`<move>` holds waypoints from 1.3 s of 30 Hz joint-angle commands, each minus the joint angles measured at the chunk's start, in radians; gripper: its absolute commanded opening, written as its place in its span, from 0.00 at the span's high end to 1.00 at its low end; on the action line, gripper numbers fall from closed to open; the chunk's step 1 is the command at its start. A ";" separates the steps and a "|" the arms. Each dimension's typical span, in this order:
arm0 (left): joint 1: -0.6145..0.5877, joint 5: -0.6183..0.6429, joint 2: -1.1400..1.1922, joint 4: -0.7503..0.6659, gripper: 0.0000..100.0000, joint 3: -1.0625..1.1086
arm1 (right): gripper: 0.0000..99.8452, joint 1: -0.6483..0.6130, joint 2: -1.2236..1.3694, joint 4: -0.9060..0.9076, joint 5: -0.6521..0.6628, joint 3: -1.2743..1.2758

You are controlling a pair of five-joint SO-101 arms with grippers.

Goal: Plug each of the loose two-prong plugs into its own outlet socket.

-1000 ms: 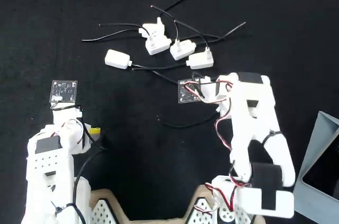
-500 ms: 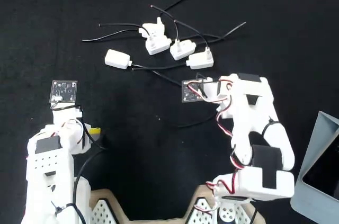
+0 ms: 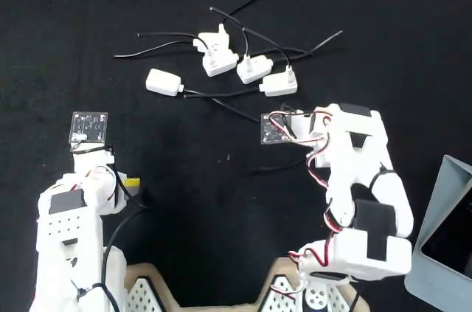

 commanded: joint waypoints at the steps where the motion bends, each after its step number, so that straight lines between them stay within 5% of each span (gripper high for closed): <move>1: -0.010 0.006 -0.018 -0.015 0.69 -0.004 | 0.99 0.006 0.047 -0.011 0.000 -0.008; 4: -0.010 0.006 -0.018 -0.015 0.69 -0.004 | 0.99 0.000 0.068 -0.012 -0.037 -0.024; 9: -0.010 0.006 -0.018 -0.015 0.69 -0.004 | 0.99 -0.054 0.002 0.063 -0.275 -0.077; 20: -0.010 0.006 -0.018 -0.014 0.69 -0.004 | 0.99 -0.359 -0.120 0.224 -0.778 -0.148; 39: -0.010 0.006 -0.018 -0.011 0.69 -0.004 | 0.96 -0.559 0.015 0.161 -1.188 -0.226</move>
